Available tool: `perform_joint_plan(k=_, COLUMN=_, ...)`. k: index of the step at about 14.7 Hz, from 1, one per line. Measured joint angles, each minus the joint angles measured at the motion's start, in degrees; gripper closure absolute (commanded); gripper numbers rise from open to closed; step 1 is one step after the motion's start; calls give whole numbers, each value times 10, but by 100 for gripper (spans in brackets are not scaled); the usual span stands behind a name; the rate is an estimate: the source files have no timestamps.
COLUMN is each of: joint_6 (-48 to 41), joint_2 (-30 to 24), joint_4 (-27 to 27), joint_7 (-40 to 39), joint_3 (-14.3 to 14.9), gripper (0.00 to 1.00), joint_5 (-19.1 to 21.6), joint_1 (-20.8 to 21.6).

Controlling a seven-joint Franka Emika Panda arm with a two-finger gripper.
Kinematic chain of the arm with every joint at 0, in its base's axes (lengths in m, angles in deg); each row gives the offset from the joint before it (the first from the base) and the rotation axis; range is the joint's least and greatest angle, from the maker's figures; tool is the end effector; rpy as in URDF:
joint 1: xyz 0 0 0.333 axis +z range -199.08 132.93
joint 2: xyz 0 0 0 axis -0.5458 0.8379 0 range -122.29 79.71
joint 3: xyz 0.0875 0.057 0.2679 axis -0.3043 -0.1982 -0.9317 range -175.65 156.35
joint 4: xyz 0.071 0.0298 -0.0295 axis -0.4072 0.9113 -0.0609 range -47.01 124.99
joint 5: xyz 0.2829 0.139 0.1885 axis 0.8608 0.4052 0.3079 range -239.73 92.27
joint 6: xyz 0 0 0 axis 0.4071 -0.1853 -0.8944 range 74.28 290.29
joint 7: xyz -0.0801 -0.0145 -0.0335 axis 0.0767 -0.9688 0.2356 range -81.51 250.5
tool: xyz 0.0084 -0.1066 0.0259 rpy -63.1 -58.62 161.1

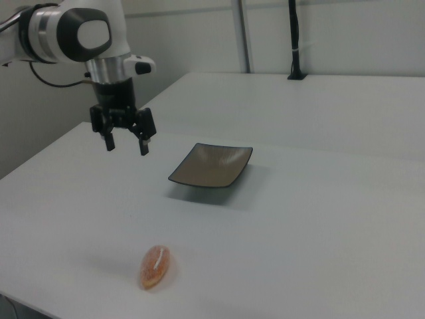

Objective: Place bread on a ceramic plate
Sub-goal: 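Move the open gripper toward the orange bread roll, then lower the gripper over the bread roll and close on it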

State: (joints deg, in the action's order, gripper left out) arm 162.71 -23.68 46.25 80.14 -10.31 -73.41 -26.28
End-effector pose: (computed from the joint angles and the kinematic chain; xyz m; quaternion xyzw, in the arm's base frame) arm 0.5027 0.0665 0.5550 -0.9926 -0.1025 0.0650 0.0007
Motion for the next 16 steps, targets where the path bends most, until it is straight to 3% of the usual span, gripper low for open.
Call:
perform_joint_plan(k=3, joint_6=-11, joint_2=-28, joint_4=52, joint_7=-33, joint_3=-18, gripper=0, joint_5=1, joint_1=14)
perform_joint_plan(k=9, joint_6=-11, joint_2=-83, joint_4=165, joint_7=-57, joint_3=-20, gripper=0, joint_5=1, joint_1=33)
perform_joint_plan(k=16, joint_6=58, joint_2=-89, joint_4=270, joint_7=-65, joint_3=-20, gripper=0, joint_5=-3, joint_1=32)
